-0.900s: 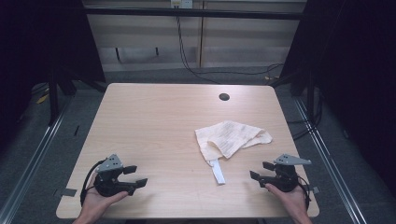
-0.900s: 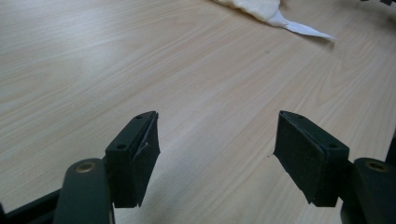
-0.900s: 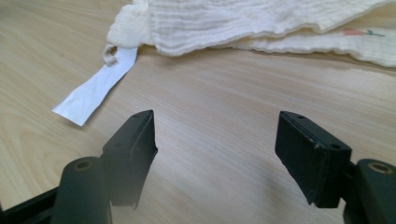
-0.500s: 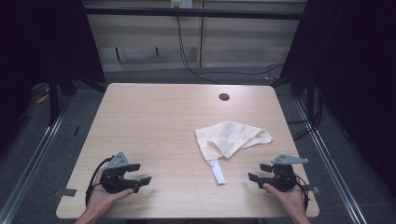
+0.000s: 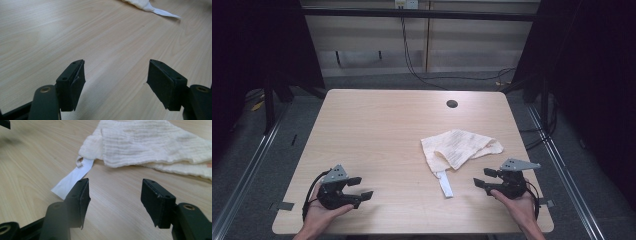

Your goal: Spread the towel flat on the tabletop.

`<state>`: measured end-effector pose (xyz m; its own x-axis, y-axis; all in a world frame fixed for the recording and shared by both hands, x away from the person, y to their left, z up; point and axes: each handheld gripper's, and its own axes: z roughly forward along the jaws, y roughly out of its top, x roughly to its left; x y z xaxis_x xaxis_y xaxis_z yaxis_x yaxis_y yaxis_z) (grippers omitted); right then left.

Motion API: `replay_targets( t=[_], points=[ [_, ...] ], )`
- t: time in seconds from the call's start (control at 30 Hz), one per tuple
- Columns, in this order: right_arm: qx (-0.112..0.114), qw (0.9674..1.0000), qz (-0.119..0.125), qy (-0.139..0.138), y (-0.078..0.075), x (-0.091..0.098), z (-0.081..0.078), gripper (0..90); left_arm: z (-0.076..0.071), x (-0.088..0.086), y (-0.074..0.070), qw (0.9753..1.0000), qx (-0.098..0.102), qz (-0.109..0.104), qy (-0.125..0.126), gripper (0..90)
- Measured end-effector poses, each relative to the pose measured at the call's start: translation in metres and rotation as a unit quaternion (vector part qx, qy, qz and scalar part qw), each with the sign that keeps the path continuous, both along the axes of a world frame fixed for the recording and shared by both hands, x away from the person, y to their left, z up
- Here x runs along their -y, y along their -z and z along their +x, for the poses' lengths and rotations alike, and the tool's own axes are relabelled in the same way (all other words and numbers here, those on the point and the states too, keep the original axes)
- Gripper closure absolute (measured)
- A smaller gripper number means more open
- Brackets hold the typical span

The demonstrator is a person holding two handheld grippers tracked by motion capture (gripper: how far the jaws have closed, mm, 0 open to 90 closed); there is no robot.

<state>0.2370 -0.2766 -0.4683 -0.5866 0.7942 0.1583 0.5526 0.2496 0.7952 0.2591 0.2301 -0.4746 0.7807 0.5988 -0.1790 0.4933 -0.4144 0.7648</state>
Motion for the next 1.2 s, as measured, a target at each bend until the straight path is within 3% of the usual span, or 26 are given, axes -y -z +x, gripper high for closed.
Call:
replay_targets(
  t=[0.13, 0.17, 0.23, 0.33, 0.43, 0.6, 0.7, 0.87, 0.9, 0.93, 1.0, 1.13, 1.2],
  points=[
    [0.015, 0.9998, 0.003, -0.014, -0.010, -0.004, 0.003, 40.2, -0.002, 0.000, -0.001, 1.0000, 0.006, -0.001, 0.004, 29.9],
    [0.018, 0.9996, 0.013, -0.017, -0.011, -0.007, 0.009, 41.3, -0.002, 0.000, -0.002, 0.9999, 0.007, -0.008, 0.009, 25.9],
    [0.014, 0.9996, 0.011, -0.020, -0.011, -0.008, 0.011, 41.3, -0.002, 0.001, -0.002, 0.9999, 0.008, -0.005, 0.009, 25.7],
    [0.004, 0.9995, 0.008, -0.030, -0.010, -0.015, 0.026, 40.1, 0.000, 0.001, -0.001, 0.9999, 0.005, -0.006, 0.010, 24.2],
    [0.011, 0.9995, 0.013, -0.028, -0.016, -0.017, 0.039, 37.8, 0.000, 0.003, -0.001, 0.9999, 0.005, -0.004, 0.012, 25.0],
    [0.033, 0.9988, 0.017, -0.031, -0.024, -0.013, 0.053, 35.8, 0.000, 0.001, 0.000, 1.0000, -0.008, -0.003, -0.003, 26.2],
    [0.031, 0.9991, 0.006, -0.029, -0.027, -0.011, 0.061, 35.4, 0.000, -0.001, 0.000, 0.9999, -0.007, -0.009, -0.007, 27.6],
    [0.025, 0.9992, 0.013, -0.030, -0.032, -0.006, 0.074, 34.2, 0.001, -0.001, -0.001, 0.9999, -0.005, -0.009, -0.004, 27.6],
    [0.030, 0.9993, -0.004, -0.024, -0.034, -0.005, 0.080, 33.1, 0.001, 0.000, 0.000, 1.0000, -0.006, -0.006, -0.004, 27.4],
    [0.030, 0.9993, -0.004, -0.024, -0.034, -0.005, 0.080, 33.1, 0.001, 0.001, 0.000, 1.0000, -0.006, -0.004, -0.003, 27.4],
    [0.031, 0.9985, -0.040, -0.017, -0.034, -0.004, 0.090, 34.5, 0.001, 0.002, 0.000, 0.9999, -0.008, -0.008, 0.003, 26.6],
    [0.017, 0.9988, -0.044, -0.013, -0.030, 0.001, 0.101, 34.5, 0.001, 0.006, 0.000, 0.9998, -0.012, -0.007, 0.013, 25.8],
    [0.008, 0.9993, -0.033, -0.012, -0.026, 0.005, 0.109, 35.7, 0.000, 0.008, 0.000, 0.9999, -0.009, -0.005, 0.014, 25.9]
  ],
)
